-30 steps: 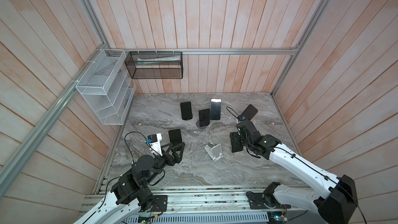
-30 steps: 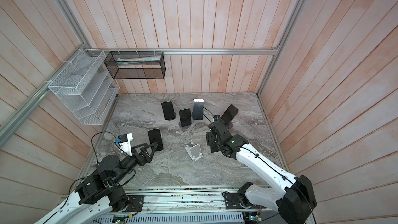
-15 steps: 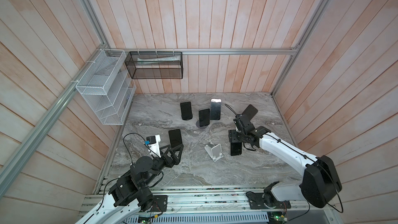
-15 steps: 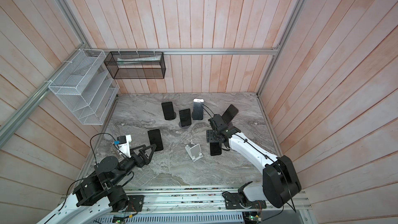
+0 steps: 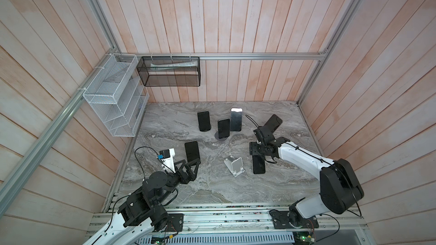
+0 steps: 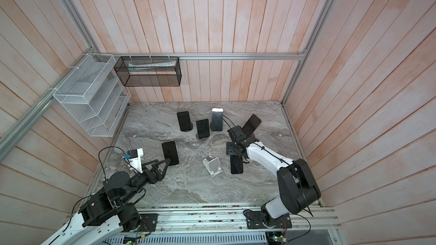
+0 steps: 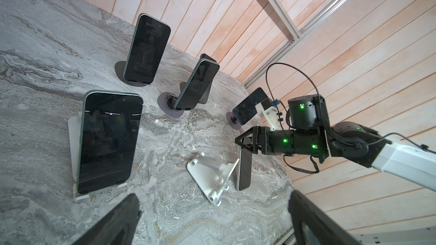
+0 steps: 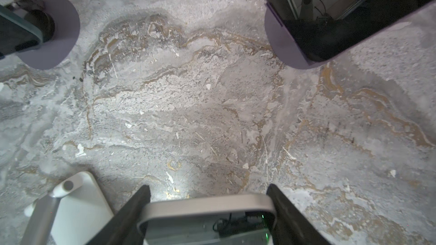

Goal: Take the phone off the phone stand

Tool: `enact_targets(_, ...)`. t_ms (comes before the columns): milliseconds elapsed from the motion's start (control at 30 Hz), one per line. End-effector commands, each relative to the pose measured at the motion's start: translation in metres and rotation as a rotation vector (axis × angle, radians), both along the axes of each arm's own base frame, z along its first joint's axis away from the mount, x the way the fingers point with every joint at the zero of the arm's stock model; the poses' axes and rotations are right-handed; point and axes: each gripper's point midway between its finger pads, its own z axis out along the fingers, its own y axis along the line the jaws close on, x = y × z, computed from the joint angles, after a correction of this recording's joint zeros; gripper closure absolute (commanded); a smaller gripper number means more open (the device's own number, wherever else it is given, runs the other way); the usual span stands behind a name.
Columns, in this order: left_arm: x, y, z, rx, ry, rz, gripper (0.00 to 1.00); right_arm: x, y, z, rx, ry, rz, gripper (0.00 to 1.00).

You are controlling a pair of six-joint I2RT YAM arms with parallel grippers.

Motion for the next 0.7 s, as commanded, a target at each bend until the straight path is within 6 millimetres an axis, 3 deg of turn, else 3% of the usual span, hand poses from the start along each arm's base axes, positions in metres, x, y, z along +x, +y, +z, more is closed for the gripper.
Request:
enact_targets(0,-0.002,0.004,0.011,-0.021,-0.004,0.009,0.00,-0.002,0.004,-0.011,0.036,0.011,-0.027,0.44)
enact_targets(433,0.000,0.004,0.006,-0.043,0.023,0.027,0.00,-0.008,-0.015,-0.037,-0.040,-0.022,-0.126,0.42)
enact_targets(667,0.001,0.008,0.006,-0.040,0.026,0.046,0.00,-0.013,-0.011,-0.048,-0.083,-0.038,-0.121,0.36)
